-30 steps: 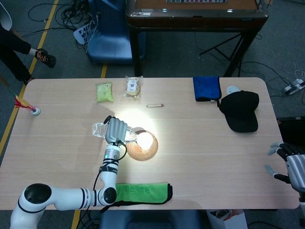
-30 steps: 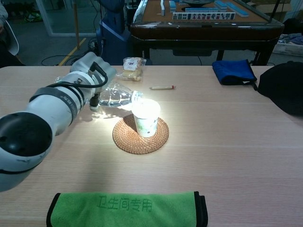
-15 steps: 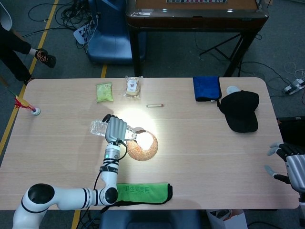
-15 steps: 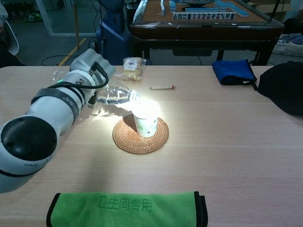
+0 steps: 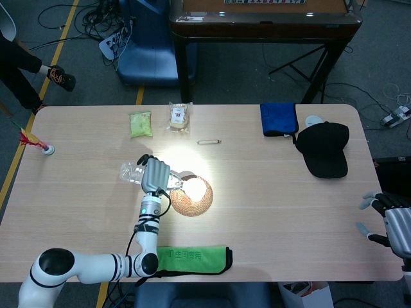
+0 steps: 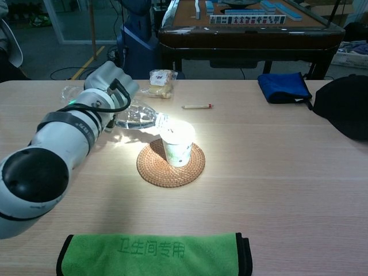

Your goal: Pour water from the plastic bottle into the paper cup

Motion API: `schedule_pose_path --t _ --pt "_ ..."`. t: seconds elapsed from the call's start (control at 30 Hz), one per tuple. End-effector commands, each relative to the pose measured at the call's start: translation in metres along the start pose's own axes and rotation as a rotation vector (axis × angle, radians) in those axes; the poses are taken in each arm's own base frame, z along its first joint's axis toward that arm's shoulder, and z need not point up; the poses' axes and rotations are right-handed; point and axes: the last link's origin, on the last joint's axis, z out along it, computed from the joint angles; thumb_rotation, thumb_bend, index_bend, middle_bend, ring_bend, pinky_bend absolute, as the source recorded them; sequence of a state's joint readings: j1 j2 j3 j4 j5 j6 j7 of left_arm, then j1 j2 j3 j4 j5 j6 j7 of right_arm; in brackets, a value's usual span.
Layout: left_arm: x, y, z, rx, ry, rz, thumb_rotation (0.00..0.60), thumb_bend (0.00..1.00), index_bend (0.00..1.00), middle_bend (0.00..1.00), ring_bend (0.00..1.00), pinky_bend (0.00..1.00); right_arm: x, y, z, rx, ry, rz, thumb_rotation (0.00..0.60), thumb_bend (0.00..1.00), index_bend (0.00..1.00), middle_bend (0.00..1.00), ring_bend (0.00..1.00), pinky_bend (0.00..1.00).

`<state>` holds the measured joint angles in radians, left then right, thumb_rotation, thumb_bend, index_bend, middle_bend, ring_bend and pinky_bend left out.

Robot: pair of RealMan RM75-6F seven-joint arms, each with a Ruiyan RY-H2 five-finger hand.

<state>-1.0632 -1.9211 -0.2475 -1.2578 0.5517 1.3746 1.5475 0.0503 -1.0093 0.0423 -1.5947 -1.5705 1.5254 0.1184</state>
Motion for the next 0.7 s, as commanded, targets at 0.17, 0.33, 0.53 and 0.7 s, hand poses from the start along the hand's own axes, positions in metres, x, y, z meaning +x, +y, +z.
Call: schedule_pose_path --t 0.17,0.33,0.53,0.7 --pt "0.0005 0.0008 -0.0004 -0.001 0.006 0.014 0.6 0.03 0.71 0.81 0.56 0.64 0.0003 -0.0001 -0.0003 0.001 0.002 0.0 0.6 0.19 0.49 0.34 0.36 0.43" --pt "0.0003 0.0007 0.0 0.003 0.004 0.018 0.6 0.03 0.71 0.81 0.56 0.64 0.0011 0.0003 -0.0006 0.001 0.004 0.002 0.6 0.19 0.49 0.34 0.36 0.43" --pt "-0.0031 0.0033 -0.0028 -0.003 -0.002 0.033 0.6 0.03 0.71 0.81 0.56 0.64 0.0015 0.0003 -0.0009 0.0 0.004 0.002 0.6 0.19 0.49 0.34 0.36 0.43" --pt "-0.0028 0.0042 -0.0033 -0.004 -0.007 0.024 0.6 0.03 0.71 0.81 0.56 0.64 0.0014 0.0002 -0.0012 0.0 0.003 0.001 0.6 0.19 0.49 0.34 0.36 0.43"
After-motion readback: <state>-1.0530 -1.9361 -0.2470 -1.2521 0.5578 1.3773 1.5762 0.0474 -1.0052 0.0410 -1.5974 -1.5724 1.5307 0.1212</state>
